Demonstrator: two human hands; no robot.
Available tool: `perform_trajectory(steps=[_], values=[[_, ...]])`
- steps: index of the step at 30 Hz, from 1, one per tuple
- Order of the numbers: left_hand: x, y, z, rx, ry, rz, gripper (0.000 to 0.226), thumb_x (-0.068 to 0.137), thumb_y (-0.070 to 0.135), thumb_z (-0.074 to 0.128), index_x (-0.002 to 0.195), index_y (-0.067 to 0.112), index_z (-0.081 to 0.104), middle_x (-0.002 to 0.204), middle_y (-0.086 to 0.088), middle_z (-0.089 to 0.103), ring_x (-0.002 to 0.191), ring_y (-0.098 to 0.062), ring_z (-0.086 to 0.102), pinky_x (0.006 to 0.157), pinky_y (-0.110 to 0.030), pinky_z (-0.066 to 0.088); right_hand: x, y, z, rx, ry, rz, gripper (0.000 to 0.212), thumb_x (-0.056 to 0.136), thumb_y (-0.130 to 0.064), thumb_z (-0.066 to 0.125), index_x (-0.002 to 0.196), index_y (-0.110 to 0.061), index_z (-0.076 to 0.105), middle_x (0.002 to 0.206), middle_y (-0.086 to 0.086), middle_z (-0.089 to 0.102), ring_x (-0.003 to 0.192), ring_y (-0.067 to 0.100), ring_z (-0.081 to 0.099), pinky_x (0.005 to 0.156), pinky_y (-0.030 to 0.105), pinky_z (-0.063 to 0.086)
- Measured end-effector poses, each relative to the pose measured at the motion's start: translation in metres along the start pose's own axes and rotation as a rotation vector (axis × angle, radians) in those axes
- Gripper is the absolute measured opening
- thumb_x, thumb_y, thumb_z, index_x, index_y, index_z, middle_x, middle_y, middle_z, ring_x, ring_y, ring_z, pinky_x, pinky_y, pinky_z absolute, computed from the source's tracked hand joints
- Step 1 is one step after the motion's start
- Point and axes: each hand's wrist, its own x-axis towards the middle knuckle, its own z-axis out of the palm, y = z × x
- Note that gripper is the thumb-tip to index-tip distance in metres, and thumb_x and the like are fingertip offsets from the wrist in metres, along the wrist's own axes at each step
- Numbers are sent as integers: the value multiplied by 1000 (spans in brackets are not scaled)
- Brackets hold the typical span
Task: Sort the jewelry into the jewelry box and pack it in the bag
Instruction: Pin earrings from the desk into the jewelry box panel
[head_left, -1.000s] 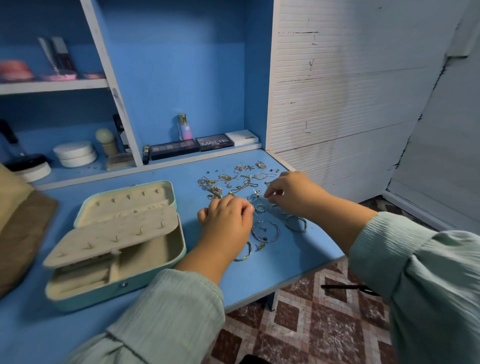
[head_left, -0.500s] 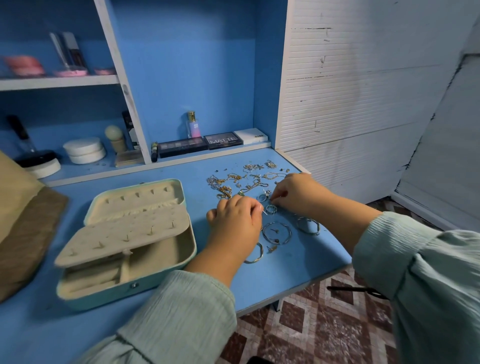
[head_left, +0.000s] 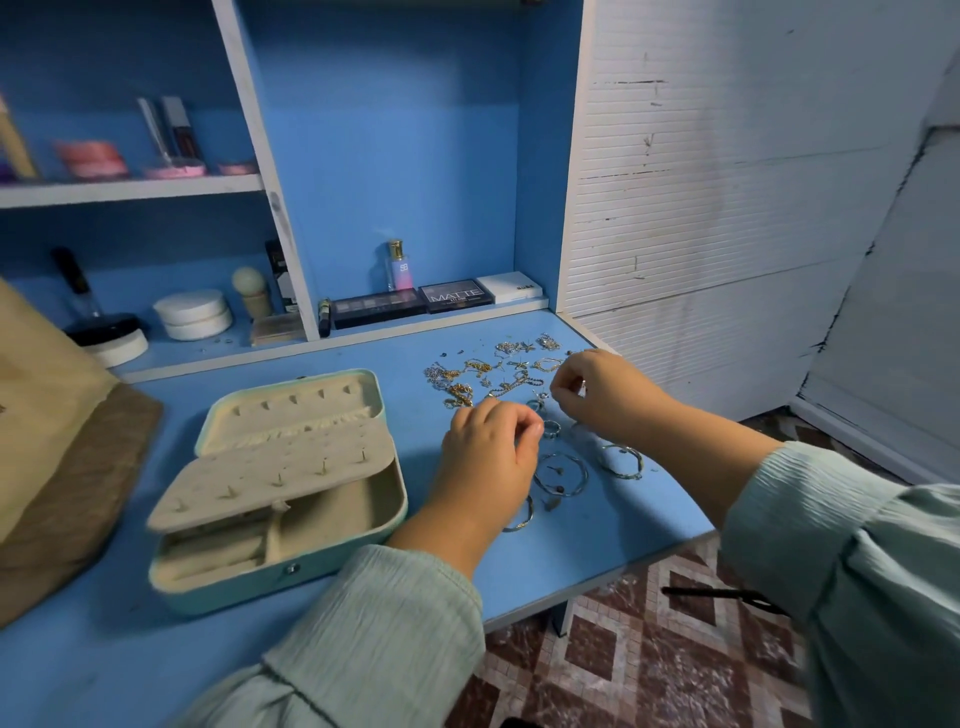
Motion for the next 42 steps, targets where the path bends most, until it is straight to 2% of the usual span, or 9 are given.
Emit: perform_trajectory(steps=[5, 12, 16, 19, 24, 28, 33, 39, 42], values=[[-4, 12, -10, -65, 81, 28, 20, 96, 23, 46, 107, 13, 61, 112, -2, 57, 108, -21, 41, 90, -23, 29, -16, -20, -14, 179, 11, -3, 13, 90, -16, 51, 94, -9, 62, 74, -8, 57, 58, 7, 48, 53, 17, 40], [-29, 18, -42, -120, 220, -4, 17, 97, 21, 46, 102, 11, 59, 109, -1, 57, 107, -19, 43, 82, -16, 28, -33, -52, -22, 317, -5, 2, 13, 90, -19, 53, 95, -13, 63, 80, -3, 60, 57, 6, 46, 46, 8, 36], [-50, 9, -66, -89, 327, -25, 15, 95, 20, 48, 99, 11, 59, 105, 0, 57, 103, -17, 44, 81, -16, 27, -42, -79, -17, 371, -63, -14, 16, 91, -23, 50, 93, -13, 63, 79, -10, 63, 66, 17, 54, 60, 29, 47], [-67, -1, -83, -65, 369, -14, 14, 95, 19, 49, 99, 11, 59, 103, 0, 56, 94, -11, 39, 79, -14, 25, -49, -102, -10, 387, -111, -66, 14, 93, -22, 49, 87, -18, 61, 81, -3, 64, 74, 21, 62, 57, 26, 47], [-90, -22, -107, 16, 448, -58, 10, 92, 19, 55, 93, 11, 61, 99, -2, 60, 96, -21, 48, 78, -20, 28, -59, -139, 3, 408, -163, -140, 16, 95, -21, 43, 84, -24, 55, 67, -6, 62, 47, -1, 53, 42, 14, 40], [-106, -46, -123, 73, 524, -64, 12, 88, 20, 58, 86, 9, 63, 88, -4, 64, 83, -27, 56, 75, -29, 41, -70, -160, 17, 488, -212, -141, 17, 96, -19, 41, 83, -20, 53, 74, 3, 67, 57, 7, 64, 49, 13, 46], [-124, -73, -141, 84, 530, -88, 11, 90, 19, 57, 92, 10, 63, 91, 0, 61, 87, -22, 55, 76, -27, 38, -76, -168, 32, 460, -203, -177, 15, 95, -22, 42, 85, -22, 53, 89, -3, 66, 88, 20, 65, 78, 41, 54], [-126, -92, -154, -6, 510, -172, 9, 90, 20, 56, 95, 14, 61, 96, 6, 59, 92, -15, 52, 80, -24, 38, -73, -173, 33, 395, -47, -228, 14, 96, -20, 42, 95, -17, 56, 92, 9, 63, 77, 23, 55, 51, 13, 36], [-119, -99, -160, -9, 506, -198, 8, 91, 21, 56, 93, 14, 61, 94, 8, 57, 92, -13, 52, 80, -24, 39, -63, -179, 34, 416, -5, -228, 13, 96, -19, 44, 96, -17, 56, 98, 3, 61, 87, 20, 58, 61, 19, 38]])
